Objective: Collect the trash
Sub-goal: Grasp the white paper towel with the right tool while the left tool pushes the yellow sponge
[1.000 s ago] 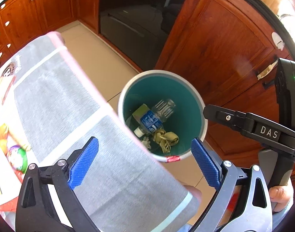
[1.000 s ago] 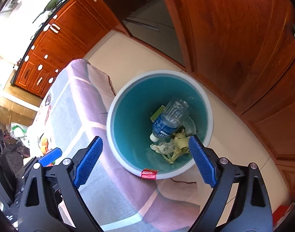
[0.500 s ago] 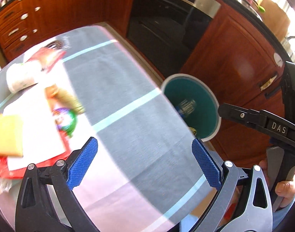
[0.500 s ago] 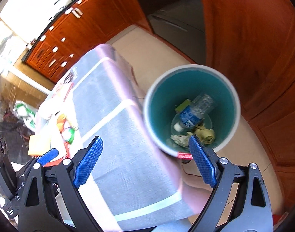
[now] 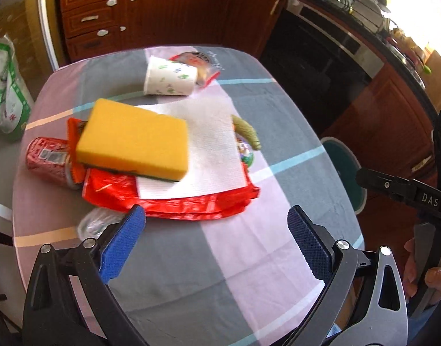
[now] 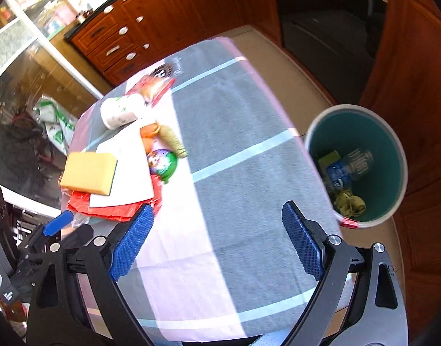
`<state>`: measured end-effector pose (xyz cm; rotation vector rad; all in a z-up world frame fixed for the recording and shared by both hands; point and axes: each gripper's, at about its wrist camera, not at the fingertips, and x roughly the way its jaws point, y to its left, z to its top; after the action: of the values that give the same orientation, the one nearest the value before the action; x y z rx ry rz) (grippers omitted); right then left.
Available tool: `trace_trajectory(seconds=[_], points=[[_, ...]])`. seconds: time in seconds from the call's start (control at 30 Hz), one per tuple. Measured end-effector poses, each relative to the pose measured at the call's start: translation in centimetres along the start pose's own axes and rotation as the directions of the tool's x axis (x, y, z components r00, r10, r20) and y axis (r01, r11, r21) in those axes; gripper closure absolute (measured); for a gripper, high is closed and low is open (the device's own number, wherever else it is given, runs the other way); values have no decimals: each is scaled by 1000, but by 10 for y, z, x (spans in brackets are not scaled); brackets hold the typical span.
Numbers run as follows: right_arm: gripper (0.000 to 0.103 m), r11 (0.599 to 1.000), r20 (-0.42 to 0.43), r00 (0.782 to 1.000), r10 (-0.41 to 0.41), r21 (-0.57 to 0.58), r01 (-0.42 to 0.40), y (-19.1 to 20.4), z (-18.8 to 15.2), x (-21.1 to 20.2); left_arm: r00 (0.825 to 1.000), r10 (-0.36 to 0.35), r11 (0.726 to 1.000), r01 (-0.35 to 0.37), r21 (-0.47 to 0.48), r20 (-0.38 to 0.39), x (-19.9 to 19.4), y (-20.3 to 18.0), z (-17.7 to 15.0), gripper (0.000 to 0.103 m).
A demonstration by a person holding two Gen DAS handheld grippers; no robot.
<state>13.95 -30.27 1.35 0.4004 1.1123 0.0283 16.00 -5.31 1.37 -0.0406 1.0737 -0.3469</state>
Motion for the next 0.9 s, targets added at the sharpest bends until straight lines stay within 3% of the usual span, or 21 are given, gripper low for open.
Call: trace_trajectory(seconds=[0.27,0.43,0.57,0.73,0.9], points=[[17,995,-49,999,-8,-103,3,61,2,24,998,60,992,-57,-114,25,-19,79,-3,4],[17,983,-77,997,-6,-186,-8,97,4,40,996,85,987,-82,-141,18,-16,104,2,4],[16,977,-80,997,-3,-212,-14,109,10,48,996,92,991,-91,-99,12,-13,105,13,4],[16,986,-68,997,-22,-166,11,98,25,60,996,87,996,-86,-15,12,-1,92,32,4],[17,989,-57,998,8,-150,-17,92,45,76,997,72,997,-72,33,10,10,85,46,4]])
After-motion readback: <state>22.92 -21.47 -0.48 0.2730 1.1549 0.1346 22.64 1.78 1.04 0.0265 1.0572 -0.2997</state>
